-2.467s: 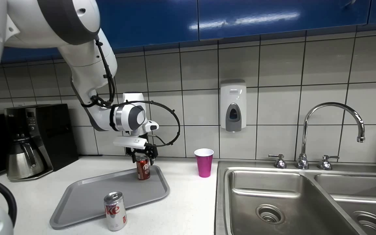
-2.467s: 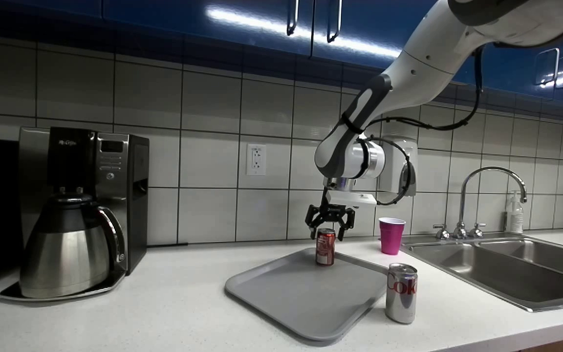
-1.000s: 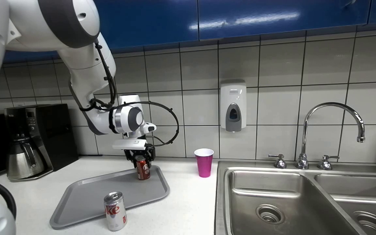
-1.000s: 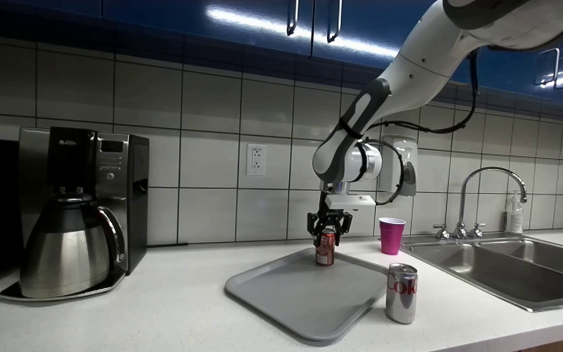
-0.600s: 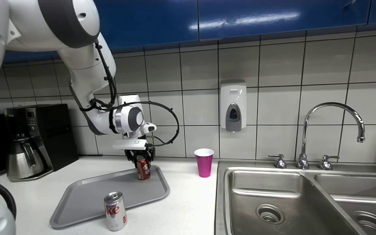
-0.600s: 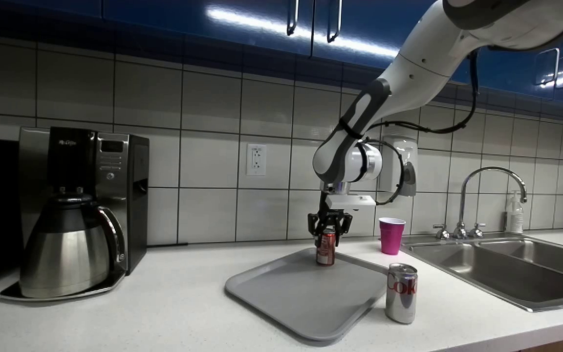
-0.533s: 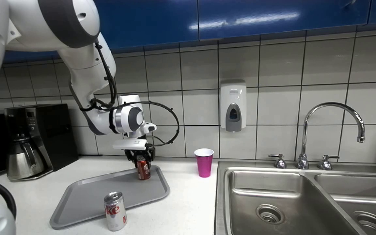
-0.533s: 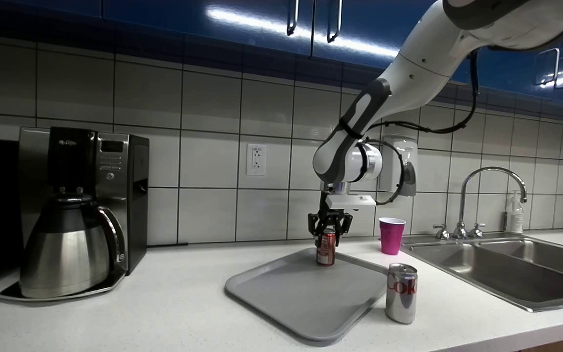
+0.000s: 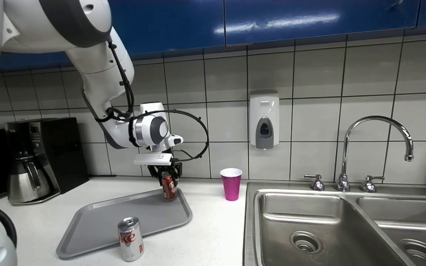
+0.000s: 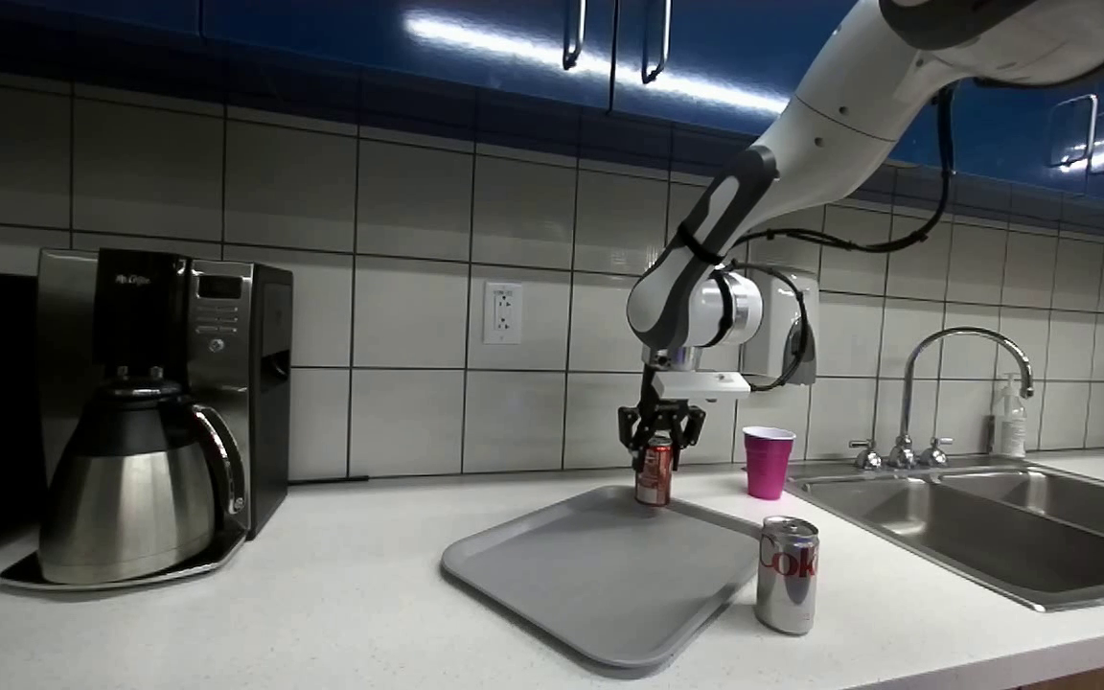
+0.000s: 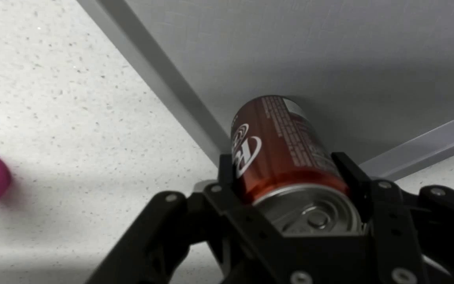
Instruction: Pick up the silver coke can and put it on the kitchen counter, pick up the brown dr pepper can and put it on the kitchen counter
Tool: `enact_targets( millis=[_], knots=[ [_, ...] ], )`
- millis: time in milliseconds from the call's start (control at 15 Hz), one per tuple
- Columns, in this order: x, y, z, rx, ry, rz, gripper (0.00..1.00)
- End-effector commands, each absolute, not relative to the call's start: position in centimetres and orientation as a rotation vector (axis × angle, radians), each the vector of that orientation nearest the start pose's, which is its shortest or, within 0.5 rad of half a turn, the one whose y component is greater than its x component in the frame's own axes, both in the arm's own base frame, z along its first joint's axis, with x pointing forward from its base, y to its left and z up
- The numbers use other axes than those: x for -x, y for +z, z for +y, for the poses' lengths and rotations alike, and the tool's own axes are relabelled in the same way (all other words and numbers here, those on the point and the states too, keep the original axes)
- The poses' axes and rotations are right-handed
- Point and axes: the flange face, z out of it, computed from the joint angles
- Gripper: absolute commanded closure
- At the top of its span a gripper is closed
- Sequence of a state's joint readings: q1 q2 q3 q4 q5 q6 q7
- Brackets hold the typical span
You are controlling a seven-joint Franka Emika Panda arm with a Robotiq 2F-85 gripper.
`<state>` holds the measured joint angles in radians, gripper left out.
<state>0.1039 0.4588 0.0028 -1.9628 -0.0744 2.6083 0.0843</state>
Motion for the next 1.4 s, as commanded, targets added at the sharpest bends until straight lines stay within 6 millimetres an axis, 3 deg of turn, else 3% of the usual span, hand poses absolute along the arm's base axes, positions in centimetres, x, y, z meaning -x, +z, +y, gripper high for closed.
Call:
enact_targets(
  millis=[0,533,1333],
  knots=[
    [-62.8,27.7,4.0,3.171,-0.303,-0.097,0.62],
    [-63.2,27.7,-1.3,3.200,-0.307,0.030,0.62],
    [-63.3,25.7,-5.7,3.213,-0.252,0.163,0.62]
  ],
)
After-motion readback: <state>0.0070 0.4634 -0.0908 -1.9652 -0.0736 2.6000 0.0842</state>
